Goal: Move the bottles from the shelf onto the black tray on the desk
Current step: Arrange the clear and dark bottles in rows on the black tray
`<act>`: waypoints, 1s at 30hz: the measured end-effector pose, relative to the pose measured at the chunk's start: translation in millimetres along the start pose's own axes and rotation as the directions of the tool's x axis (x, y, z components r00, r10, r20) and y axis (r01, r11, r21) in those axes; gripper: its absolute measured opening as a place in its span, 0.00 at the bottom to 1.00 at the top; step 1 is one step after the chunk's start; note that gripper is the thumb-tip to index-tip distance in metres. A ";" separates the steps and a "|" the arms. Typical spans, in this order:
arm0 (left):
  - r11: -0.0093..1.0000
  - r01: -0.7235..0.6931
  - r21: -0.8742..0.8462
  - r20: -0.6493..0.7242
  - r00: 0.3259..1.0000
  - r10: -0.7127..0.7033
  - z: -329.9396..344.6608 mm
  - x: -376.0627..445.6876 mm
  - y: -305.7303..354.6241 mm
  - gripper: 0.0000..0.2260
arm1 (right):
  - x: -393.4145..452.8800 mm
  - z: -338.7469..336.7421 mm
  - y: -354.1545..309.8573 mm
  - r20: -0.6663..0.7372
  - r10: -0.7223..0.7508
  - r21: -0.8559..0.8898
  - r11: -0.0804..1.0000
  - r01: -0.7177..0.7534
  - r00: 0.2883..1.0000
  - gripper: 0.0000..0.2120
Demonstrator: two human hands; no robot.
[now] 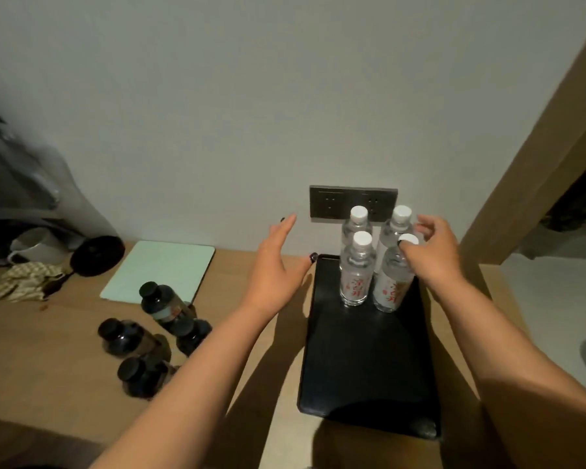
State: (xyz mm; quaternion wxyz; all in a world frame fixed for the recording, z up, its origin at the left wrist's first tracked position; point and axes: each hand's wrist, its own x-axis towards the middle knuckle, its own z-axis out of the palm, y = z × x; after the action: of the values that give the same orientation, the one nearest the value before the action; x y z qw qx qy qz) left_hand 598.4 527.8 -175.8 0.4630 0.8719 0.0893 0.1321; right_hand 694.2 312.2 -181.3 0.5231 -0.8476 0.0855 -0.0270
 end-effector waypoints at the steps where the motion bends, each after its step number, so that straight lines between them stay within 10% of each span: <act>1: 1.000 0.020 -0.009 -0.023 1.000 -0.021 -20.7 -9.6 -5.3 0.30 | -10.7 5.1 -12.3 -0.065 -0.044 0.033 0.998 0.046 0.997 0.22; 7: 0.976 0.098 -0.193 -0.198 0.971 -0.137 -144.3 -38.2 -59.3 0.19 | -98.6 77.4 -82.8 -0.086 -0.371 -0.007 0.928 0.372 0.925 0.16; 15: 0.939 0.247 -0.239 -0.126 0.951 -0.283 -238.3 -50.6 -167.8 0.16 | -191.1 232.3 -120.2 0.443 -0.315 -0.007 0.935 0.355 0.839 0.13; 20: 0.938 0.320 0.132 0.102 0.937 -0.334 -235.4 -71.5 -225.3 0.22 | -227.2 275.2 -122.6 0.417 -0.222 -0.034 0.965 0.259 0.881 0.13; 30: 0.969 0.245 -0.039 0.234 0.945 -0.230 -221.9 -84.4 -266.9 0.17 | -244.5 269.9 -77.8 0.342 -0.140 -0.289 0.925 0.246 0.929 0.15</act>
State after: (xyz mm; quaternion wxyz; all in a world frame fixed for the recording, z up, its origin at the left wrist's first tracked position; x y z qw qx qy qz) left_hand 440.0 826.4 -291.1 0.5119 0.8480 0.1356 -0.0226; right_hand 499.2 626.7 -223.1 0.3767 -0.9201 -0.0807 0.0710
